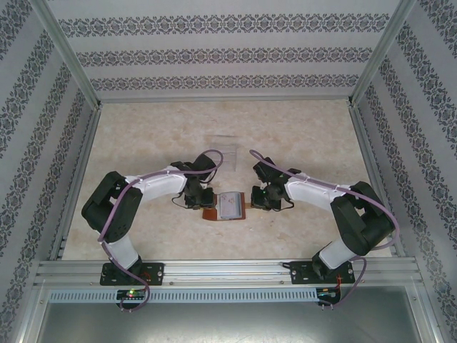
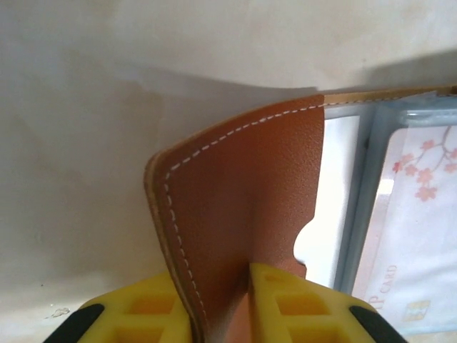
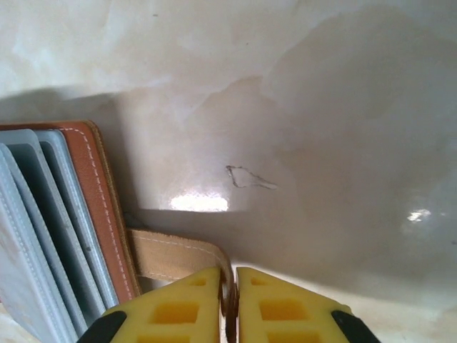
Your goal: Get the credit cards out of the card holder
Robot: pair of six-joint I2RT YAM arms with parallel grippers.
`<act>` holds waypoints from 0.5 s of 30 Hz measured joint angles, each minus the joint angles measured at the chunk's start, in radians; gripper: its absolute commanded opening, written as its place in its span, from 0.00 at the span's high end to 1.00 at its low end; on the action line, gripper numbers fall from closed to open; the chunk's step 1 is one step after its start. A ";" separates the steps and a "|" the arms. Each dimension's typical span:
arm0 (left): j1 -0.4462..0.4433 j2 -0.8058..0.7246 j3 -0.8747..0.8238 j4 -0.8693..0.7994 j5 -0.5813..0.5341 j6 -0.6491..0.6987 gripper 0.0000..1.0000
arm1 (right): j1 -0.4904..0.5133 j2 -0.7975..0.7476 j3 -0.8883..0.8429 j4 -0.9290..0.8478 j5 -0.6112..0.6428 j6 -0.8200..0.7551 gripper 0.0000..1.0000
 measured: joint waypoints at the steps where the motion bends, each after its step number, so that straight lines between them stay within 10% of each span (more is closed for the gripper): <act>1: 0.000 -0.005 -0.003 0.000 -0.001 -0.003 0.72 | 0.000 -0.003 0.007 -0.019 0.015 -0.007 0.82; 15: 0.000 -0.080 -0.024 -0.012 -0.034 -0.005 0.70 | 0.008 -0.079 0.130 -0.229 0.124 -0.045 0.73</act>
